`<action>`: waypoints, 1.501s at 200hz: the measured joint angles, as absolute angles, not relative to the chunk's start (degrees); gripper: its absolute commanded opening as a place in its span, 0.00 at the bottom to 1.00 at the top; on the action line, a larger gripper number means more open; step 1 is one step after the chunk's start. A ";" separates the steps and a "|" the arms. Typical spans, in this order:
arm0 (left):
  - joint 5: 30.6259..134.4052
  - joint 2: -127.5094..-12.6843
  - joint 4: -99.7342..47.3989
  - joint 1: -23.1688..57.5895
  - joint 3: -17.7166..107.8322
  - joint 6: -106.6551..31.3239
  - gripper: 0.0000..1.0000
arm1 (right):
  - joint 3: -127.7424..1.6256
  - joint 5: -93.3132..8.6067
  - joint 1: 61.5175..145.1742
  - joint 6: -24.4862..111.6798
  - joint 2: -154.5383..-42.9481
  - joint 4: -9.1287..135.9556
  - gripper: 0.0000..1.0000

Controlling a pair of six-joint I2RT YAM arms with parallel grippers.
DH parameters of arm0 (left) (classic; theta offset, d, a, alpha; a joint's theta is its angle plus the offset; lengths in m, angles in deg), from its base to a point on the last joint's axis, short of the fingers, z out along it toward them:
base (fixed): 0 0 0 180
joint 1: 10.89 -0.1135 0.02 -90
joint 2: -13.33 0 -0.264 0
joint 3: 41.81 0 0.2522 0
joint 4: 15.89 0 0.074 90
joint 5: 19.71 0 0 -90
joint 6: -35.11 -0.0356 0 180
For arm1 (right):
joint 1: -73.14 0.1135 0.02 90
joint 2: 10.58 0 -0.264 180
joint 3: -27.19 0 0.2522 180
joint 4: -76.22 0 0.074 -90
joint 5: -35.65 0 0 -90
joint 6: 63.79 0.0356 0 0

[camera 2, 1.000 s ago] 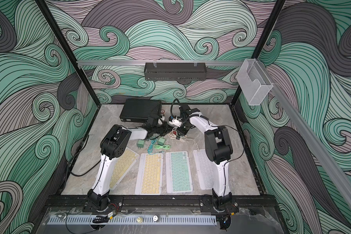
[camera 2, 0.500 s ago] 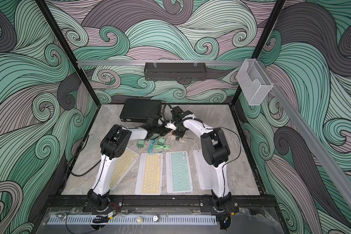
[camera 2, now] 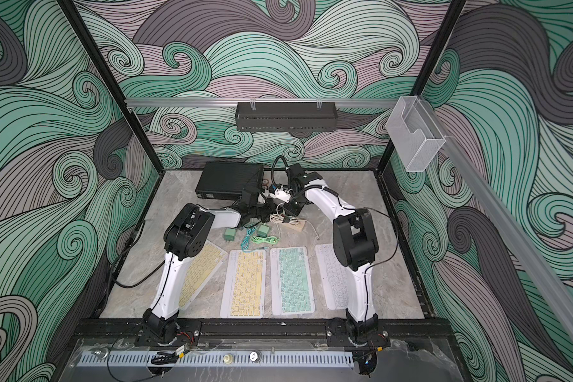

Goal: Unplug the wireless keyboard
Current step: Remove the plug from the socket, then adjust the socket at the center of the board.

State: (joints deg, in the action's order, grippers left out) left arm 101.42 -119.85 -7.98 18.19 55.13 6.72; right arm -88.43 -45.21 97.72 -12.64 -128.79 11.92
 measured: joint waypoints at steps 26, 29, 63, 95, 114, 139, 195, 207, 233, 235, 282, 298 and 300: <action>101.22 -119.85 -7.98 18.28 55.13 6.72 0.08 | -86.18 -45.77 98.20 -12.62 -127.35 13.12 0.00; 101.20 -119.85 -8.00 18.30 55.13 6.72 0.08 | -85.57 -45.82 98.22 -12.62 -126.93 13.32 0.00; 100.61 -119.79 -8.20 18.41 55.20 6.28 0.08 | -77.88 -46.69 98.20 -12.49 -119.81 16.33 0.00; 98.91 -119.20 -9.68 18.45 55.35 3.90 0.08 | -72.83 -46.69 98.20 -12.55 -115.26 17.97 0.00; 98.12 -118.87 -10.25 18.56 55.33 2.89 0.08 | -71.71 -46.65 98.20 -12.62 -115.66 18.08 0.00; 97.27 -118.41 -10.73 18.56 55.06 1.78 0.08 | -71.56 -46.41 98.20 -12.77 -117.58 17.43 0.00; 95.65 -117.40 -11.93 18.56 54.54 -0.56 0.09 | -71.80 -46.06 98.20 -12.79 -122.89 16.97 0.00; 95.41 -117.30 -11.87 18.56 54.41 -0.98 0.10 | -72.28 -46.01 98.27 -12.77 -123.66 16.84 0.00; 94.82 -116.01 -11.24 18.56 52.79 -2.24 0.14 | -74.23 -46.91 98.18 -12.51 -125.12 16.57 0.00; 94.80 -115.79 -11.04 18.56 52.53 -2.31 0.15 | -74.40 -46.98 98.18 -12.49 -125.21 16.60 0.00; 90.19 -108.95 -10.47 19.28 44.84 -6.37 0.28 | -76.83 -47.33 97.98 -11.39 -127.59 15.44 0.00; 87.48 -106.54 -10.40 19.50 41.95 -7.79 0.29 | -77.77 -47.59 97.92 -10.89 -128.77 16.05 0.00; 87.15 -106.26 -10.36 19.55 41.51 -7.88 0.29 | -77.88 -47.70 97.92 -10.74 -128.94 16.27 0.00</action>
State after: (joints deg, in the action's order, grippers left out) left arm 87.15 -106.26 -10.36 19.55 41.51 -7.88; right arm -77.88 -47.70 97.92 -10.74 -128.94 16.27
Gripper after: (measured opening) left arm 0.285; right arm 0.282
